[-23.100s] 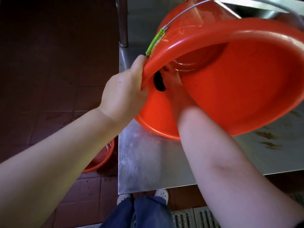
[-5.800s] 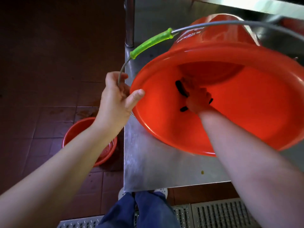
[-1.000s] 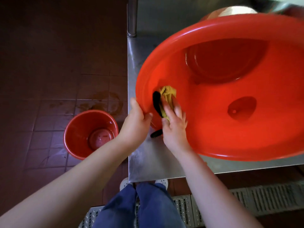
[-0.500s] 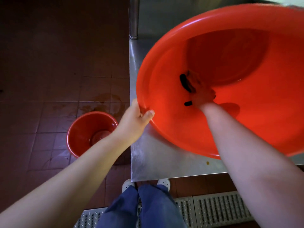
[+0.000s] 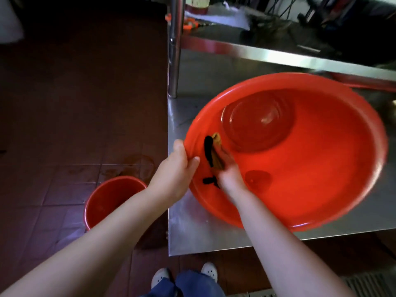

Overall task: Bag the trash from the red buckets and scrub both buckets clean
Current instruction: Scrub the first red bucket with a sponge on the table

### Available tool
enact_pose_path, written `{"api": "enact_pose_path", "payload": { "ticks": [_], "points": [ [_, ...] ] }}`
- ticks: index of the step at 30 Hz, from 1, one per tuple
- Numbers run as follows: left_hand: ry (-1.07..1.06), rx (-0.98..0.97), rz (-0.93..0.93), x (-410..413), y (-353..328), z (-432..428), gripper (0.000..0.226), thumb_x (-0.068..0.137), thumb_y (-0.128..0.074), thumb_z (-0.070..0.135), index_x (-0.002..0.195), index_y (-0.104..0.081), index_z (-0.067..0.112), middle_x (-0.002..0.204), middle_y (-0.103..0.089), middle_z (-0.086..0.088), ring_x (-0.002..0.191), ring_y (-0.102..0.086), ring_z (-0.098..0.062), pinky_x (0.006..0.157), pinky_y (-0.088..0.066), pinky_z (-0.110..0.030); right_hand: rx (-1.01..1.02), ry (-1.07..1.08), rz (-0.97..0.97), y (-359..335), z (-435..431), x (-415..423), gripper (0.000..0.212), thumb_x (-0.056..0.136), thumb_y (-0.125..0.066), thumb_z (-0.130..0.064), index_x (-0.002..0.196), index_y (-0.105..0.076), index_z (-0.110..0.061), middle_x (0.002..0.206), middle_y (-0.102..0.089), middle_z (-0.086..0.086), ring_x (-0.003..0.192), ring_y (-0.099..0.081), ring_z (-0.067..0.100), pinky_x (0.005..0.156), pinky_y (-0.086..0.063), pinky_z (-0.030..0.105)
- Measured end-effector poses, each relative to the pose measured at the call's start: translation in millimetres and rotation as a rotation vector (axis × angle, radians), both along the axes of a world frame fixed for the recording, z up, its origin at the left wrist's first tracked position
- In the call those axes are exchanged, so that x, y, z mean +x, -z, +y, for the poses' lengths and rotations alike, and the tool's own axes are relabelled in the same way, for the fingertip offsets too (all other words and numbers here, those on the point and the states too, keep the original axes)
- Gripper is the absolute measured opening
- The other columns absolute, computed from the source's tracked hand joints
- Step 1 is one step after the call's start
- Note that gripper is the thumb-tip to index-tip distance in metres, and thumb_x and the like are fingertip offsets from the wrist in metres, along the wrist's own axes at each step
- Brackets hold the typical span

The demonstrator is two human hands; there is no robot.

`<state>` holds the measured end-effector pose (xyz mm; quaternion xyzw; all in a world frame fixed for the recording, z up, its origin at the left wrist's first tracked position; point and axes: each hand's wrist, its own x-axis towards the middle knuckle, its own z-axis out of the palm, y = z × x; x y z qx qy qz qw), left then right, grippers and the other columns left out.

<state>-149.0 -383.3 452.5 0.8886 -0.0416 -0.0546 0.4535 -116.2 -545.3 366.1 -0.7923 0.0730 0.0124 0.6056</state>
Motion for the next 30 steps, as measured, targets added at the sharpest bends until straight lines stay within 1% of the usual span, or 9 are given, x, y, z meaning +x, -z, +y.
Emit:
{"api": "enact_pose_path", "payload": {
  "ticks": [5,8,10,13,15,17,22,26,30],
  "points": [
    [-0.008,0.110,-0.198,7.1,-68.1,15.6,0.023,0.092,-0.046,0.031,0.086,-0.030,0.015,0.069,-0.050,-0.003,0.065,-0.051,-0.027,0.059,-0.038,-0.039,-0.267,-0.295,0.249,-24.6,-19.7,-0.6,0.050,0.095,-0.053,-0.006,0.138,-0.043,-0.029,0.144,-0.043,-0.008,0.128,-0.046,0.015,0.085,-0.052,0.037],
    [-0.007,0.212,-0.296,9.8,-103.6,21.6,0.020,0.089,-0.046,0.028,0.085,-0.032,0.015,0.070,-0.052,-0.005,0.068,-0.050,-0.030,0.059,-0.040,-0.039,-0.708,-0.463,0.448,-30.0,-28.9,-9.0,0.052,0.091,-0.055,-0.010,0.139,-0.045,-0.029,0.145,-0.043,0.001,0.134,-0.039,0.025,0.109,-0.033,0.034],
    [0.004,0.249,-0.329,11.6,-117.3,20.5,0.019,0.087,-0.045,0.027,0.084,-0.032,0.015,0.068,-0.050,-0.004,0.067,-0.049,-0.029,0.057,-0.036,-0.037,-0.702,-0.501,0.413,-33.5,-27.9,-12.4,0.045,0.092,-0.052,-0.013,0.134,-0.052,-0.028,0.142,-0.048,-0.002,0.129,-0.045,0.021,0.106,-0.040,0.039],
    [0.005,0.274,-0.350,18.1,-124.8,15.3,0.020,0.085,-0.048,0.024,0.083,-0.032,0.013,0.066,-0.049,-0.004,0.065,-0.048,-0.031,0.053,-0.032,-0.035,-0.646,-0.399,0.174,-43.7,-25.6,2.3,0.051,0.081,-0.050,-0.018,0.131,-0.056,-0.021,0.139,-0.051,0.004,0.128,-0.049,0.024,0.105,-0.039,0.040],
    [0.001,0.309,-0.316,24.0,-128.6,14.3,0.024,0.084,-0.054,0.027,0.087,-0.035,0.013,0.069,-0.050,-0.003,0.067,-0.051,-0.029,0.053,-0.035,-0.035,-0.738,-0.281,0.072,-60.8,-32.2,21.5,0.060,0.078,-0.055,-0.014,0.136,-0.051,-0.027,0.146,-0.042,-0.001,0.132,-0.043,0.023,0.105,-0.036,0.031],
    [0.002,0.370,-0.292,30.4,-133.1,13.4,0.031,0.081,-0.060,0.030,0.093,-0.038,0.014,0.074,-0.052,-0.001,0.073,-0.053,-0.028,0.057,-0.042,-0.036,-0.860,-0.128,0.003,-73.7,-47.0,43.0,0.074,0.076,-0.063,-0.004,0.140,-0.043,-0.037,0.153,-0.030,-0.007,0.135,-0.037,0.026,0.105,-0.037,0.037],
    [0.018,0.454,-0.279,40.3,-142.1,-7.0,0.028,0.079,-0.059,0.024,0.094,-0.038,0.017,0.074,-0.053,0.001,0.073,-0.055,-0.027,0.056,-0.044,-0.035,-0.922,0.016,-0.064,-70.3,-68.3,72.5,0.096,0.069,-0.074,-0.002,0.144,-0.029,-0.042,0.155,-0.024,-0.005,0.130,-0.037,0.034,0.100,-0.037,0.042],
    [0.061,0.501,-0.280,52.2,-147.7,-21.6,0.026,0.078,-0.058,0.019,0.096,-0.039,0.016,0.076,-0.057,-0.002,0.073,-0.056,-0.027,0.057,-0.049,-0.040,-0.929,0.068,-0.054,-48.2,-54.8,83.8,0.083,0.081,-0.056,-0.001,0.149,-0.022,-0.033,0.158,-0.012,0.004,0.133,-0.028,0.039,0.104,-0.027,0.045],
    [0.145,0.491,-0.290,55.7,-151.3,-34.0,0.027,0.078,-0.055,0.013,0.102,-0.041,0.016,0.073,-0.057,-0.002,0.068,-0.055,-0.024,0.055,-0.047,-0.040,-0.885,0.113,0.061,-39.7,-36.4,99.5,0.082,0.085,-0.059,-0.022,0.152,-0.011,-0.024,0.158,-0.001,0.015,0.142,-0.011,0.039,0.111,-0.016,0.049]
  ]
}}
